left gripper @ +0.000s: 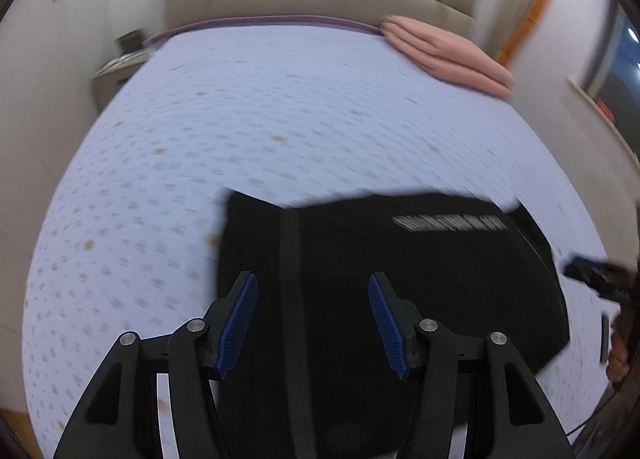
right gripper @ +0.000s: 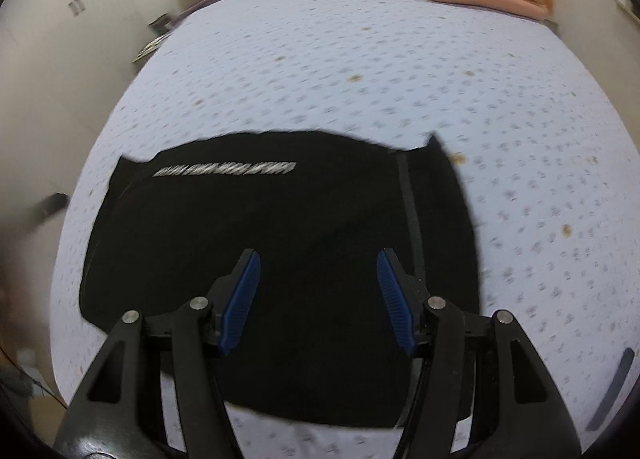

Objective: Fold large clothes
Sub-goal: 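Smooth the folded jacket flat with both grippers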

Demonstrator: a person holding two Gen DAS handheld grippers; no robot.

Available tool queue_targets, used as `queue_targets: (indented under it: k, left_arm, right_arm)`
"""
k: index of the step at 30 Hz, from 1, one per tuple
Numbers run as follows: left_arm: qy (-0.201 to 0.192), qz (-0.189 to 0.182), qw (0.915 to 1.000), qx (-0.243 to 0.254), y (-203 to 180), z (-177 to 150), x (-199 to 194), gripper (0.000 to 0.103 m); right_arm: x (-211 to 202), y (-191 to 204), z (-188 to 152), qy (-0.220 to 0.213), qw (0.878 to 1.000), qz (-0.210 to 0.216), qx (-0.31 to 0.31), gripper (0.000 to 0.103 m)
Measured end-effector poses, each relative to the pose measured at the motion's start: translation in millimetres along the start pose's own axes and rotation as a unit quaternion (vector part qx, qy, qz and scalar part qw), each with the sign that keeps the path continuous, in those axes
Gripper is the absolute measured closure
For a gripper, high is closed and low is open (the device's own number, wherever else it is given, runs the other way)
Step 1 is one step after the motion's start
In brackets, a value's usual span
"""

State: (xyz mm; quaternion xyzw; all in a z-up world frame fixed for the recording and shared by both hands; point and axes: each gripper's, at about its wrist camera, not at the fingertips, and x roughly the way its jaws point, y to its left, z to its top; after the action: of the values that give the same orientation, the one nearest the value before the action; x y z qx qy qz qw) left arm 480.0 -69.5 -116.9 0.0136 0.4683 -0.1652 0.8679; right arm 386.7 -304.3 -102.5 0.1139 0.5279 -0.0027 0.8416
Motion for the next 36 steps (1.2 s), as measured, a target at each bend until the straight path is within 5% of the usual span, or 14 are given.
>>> queue_targets:
  k: [5,9,16,20,25,29,32,36]
  left_arm:
    - [0.025,-0.040,0.9987,0.018,-70,-37,36,0.043]
    - [0.050,0.011,0.9981,0.034,-86,-60,88,0.041]
    - [0.057,0.027,0.9979,0.014,-84,-58,110,0.040]
    - [0.056,0.008,0.9984,0.003,-81,-47,92,0.039]
    - [0.023,-0.014,0.9994,-0.020,-75,-7,71,0.039]
    - [0.044,-0.004,0.9977,-0.051,-58,8,98,0.039]
    - [0.100,-0.018,0.9922,-0.071,-46,3,135,0.039]
    - [0.095,-0.013,0.9941,-0.051,-47,5,140,0.038]
  right_arm:
    - [30,26,-19,0.012,1.000,-0.006,-0.023,0.044]
    - [78,35,-40,0.051,0.997,-0.034,-0.051,0.041]
    - [101,28,-48,0.044,0.997,-0.046,-0.047,0.038]
    - [81,17,-30,0.053,0.998,-0.007,-0.022,0.039]
    - [48,22,19,-0.013,0.999,-0.003,-0.029,0.038]
    - [77,26,52,-0.010,0.999,-0.038,-0.034,0.040]
    - [126,21,58,0.054,0.998,-0.035,-0.012,0.038]
    - [149,4,56,0.066,0.997,-0.015,0.022,0.029]
